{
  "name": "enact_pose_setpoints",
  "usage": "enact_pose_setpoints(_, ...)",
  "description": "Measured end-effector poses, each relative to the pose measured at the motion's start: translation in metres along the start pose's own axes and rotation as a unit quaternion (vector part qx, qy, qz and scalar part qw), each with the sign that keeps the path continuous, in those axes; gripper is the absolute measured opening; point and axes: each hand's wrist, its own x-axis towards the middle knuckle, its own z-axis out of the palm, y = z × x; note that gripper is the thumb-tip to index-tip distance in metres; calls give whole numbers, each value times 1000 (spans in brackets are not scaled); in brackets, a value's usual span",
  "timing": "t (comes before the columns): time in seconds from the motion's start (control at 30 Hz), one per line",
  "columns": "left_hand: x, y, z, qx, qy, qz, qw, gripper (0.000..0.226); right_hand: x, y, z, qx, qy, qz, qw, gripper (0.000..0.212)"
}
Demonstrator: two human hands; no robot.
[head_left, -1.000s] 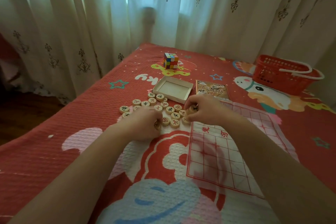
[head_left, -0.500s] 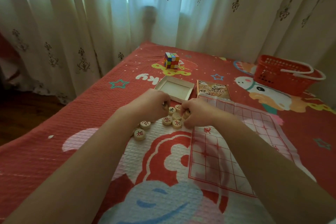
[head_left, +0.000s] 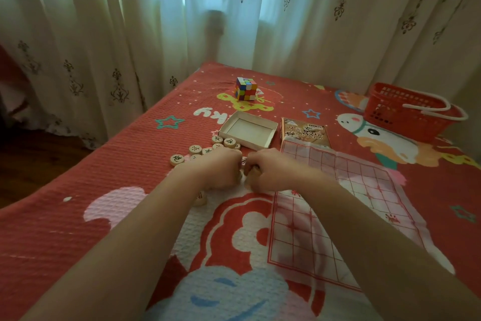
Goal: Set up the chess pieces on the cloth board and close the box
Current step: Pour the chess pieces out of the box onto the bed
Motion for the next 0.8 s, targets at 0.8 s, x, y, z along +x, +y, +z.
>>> enact_pose_setpoints(0.8, -57, -21, -7, 41, -45, -41, 997, 24, 17, 5, -4, 25, 25, 39, 999, 23)
